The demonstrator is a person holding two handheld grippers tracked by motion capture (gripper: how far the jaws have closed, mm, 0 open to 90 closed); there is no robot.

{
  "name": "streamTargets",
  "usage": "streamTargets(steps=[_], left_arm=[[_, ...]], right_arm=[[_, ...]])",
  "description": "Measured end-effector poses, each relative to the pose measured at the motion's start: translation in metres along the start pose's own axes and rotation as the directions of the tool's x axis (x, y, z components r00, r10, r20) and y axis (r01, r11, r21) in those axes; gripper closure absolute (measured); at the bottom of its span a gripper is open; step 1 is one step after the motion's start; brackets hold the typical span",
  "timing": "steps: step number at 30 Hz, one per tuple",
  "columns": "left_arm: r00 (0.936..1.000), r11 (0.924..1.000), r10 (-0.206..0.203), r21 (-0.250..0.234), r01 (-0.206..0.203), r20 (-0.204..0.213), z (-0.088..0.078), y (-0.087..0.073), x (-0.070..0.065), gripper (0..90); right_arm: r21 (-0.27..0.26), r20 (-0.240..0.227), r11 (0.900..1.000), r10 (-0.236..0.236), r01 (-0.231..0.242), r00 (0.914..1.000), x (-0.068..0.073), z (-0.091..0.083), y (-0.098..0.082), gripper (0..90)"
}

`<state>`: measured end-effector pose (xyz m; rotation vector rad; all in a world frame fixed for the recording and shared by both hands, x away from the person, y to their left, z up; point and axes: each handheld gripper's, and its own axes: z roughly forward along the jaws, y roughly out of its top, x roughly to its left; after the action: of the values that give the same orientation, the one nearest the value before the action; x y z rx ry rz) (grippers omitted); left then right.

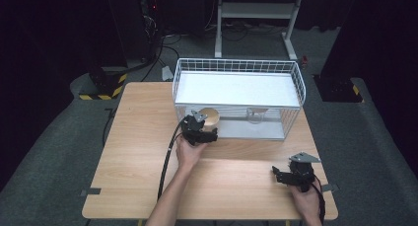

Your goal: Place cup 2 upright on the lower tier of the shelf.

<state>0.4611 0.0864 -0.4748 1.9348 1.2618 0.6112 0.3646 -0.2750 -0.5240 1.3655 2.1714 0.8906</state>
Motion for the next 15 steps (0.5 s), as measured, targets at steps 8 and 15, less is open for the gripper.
streamTargets(steps=[8,15], left_arm=[[0.9999,0.9999,-0.013,-0.003,0.013,-0.011,-0.002,-0.009,-0.002,19.9],[0.9994,0.9999,-0.011,-0.013,0.011,-0.034,-0.004,-0.016,-0.006,23.7]], right_arm=[[0.0,0.0,1.0,0.0,0.0,1.0,0.0,0.0,0.0,15.8],[0.001,0.0,1.0,0.004,-0.004,1.0,0.0,0.0,0.0,15.8]])
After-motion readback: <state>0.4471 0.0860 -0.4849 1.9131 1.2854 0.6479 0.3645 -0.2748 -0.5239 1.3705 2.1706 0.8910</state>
